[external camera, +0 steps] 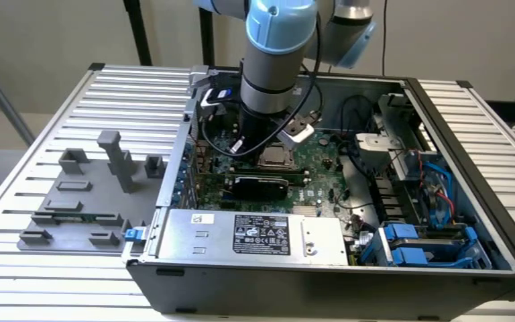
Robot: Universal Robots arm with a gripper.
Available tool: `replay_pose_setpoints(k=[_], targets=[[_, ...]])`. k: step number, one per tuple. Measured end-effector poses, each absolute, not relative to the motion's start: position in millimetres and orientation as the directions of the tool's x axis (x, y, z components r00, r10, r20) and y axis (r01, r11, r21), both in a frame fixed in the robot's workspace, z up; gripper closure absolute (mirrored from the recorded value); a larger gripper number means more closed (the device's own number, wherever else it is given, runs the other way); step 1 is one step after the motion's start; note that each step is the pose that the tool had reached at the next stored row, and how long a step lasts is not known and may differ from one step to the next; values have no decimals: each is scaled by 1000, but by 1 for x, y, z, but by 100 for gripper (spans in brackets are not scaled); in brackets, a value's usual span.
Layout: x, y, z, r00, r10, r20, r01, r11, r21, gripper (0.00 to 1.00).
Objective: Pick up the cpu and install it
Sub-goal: 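Install the second cpu locking lever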
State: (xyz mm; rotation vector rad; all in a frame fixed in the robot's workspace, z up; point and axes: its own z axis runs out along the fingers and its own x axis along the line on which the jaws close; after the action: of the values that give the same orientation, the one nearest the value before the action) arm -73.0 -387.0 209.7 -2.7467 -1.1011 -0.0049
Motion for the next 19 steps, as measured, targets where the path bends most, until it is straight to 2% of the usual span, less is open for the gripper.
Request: replay_pose_setpoints(k=[13,19], targets=[[-73,-386,198,724,683,95,686,-701,-192,89],[-73,-385,198,724,683,96,686,-701,-193,89]])
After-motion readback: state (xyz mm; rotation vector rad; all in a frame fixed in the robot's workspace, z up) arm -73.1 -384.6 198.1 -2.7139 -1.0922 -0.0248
